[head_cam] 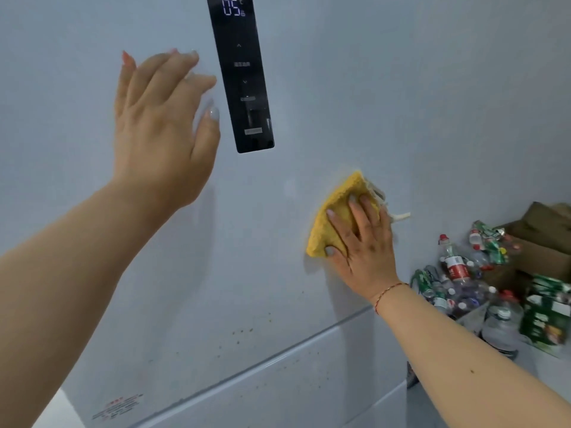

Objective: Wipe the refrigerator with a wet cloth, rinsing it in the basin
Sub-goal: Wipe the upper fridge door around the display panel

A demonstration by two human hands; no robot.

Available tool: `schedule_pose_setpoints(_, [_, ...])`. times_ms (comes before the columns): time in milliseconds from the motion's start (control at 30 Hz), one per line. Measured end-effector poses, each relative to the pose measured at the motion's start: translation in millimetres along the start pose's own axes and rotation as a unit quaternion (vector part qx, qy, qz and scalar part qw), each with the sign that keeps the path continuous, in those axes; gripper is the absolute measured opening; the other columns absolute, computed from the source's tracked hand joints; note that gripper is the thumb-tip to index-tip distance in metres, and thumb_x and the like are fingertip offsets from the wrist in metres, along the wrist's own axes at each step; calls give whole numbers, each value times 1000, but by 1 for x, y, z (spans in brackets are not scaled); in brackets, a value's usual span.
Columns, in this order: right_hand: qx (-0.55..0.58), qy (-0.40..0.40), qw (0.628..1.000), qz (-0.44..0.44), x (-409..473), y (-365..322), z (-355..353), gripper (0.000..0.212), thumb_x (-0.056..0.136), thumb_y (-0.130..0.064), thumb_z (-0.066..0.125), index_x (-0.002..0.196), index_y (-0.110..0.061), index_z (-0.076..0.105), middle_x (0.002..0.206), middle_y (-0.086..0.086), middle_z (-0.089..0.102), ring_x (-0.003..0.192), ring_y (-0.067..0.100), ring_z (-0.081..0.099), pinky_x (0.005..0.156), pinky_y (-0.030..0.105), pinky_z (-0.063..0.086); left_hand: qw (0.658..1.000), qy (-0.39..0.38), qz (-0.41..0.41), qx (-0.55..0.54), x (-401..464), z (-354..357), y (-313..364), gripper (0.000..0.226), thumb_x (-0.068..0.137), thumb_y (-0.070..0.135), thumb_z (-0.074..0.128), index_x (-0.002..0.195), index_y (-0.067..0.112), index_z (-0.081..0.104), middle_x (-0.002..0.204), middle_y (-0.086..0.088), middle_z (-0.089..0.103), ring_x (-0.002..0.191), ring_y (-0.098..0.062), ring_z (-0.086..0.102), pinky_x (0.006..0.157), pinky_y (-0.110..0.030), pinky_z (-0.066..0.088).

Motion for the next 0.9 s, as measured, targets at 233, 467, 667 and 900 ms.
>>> schedule_pose_setpoints(233, [111, -34, 903, 414, -43, 56, 13, 66, 90, -60, 15, 151, -36, 9, 160, 5, 9, 147, 23, 6, 118, 51, 9, 1000, -19, -4, 0, 2, 8, 3, 39, 96, 24, 41, 124, 5, 60, 139, -11, 51, 135, -29, 38, 119, -46, 6])
schedule_pose_setpoints(467, [179, 19, 807, 562, -56, -21, 18, 76, 83, -63, 14, 151, -31, 16, 159, 8, 13, 145, 26, 10, 116, 51, 10, 999, -39, -8, 1, -3, -6, -4, 41, 95, 23, 39, 124, 5, 60, 138, -11, 52, 135, -28, 39, 119, -47, 11])
schedule_pose_setpoints(667, [185, 21, 860, 475, -59, -128, 18, 67, 91, -62, 19, 149, -29, 22, 153, 15, 24, 142, 29, 16, 113, 58, 14, 998, -63, -19, 13, -22, -32, -26, 40, 93, 22, 39, 124, 7, 60, 138, -9, 53, 134, -25, 41, 120, -44, 11])
schedule_pose_setpoints(900, [161, -2, 966, 205, -42, -270, 3, 58, 94, -50, 35, 147, -29, 25, 148, 16, 22, 139, 39, 22, 109, 64, 15, 996, -84, -29, 26, -45, -65, -58, 40, 93, 23, 40, 123, 7, 61, 136, -9, 53, 133, -25, 43, 118, -43, 18])
Point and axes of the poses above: each hand's wrist, its own x-axis towards the middle knuckle, its own z-axis out of the palm, y = z × x, the point moved 6 cm from there along x, towards the middle knuckle
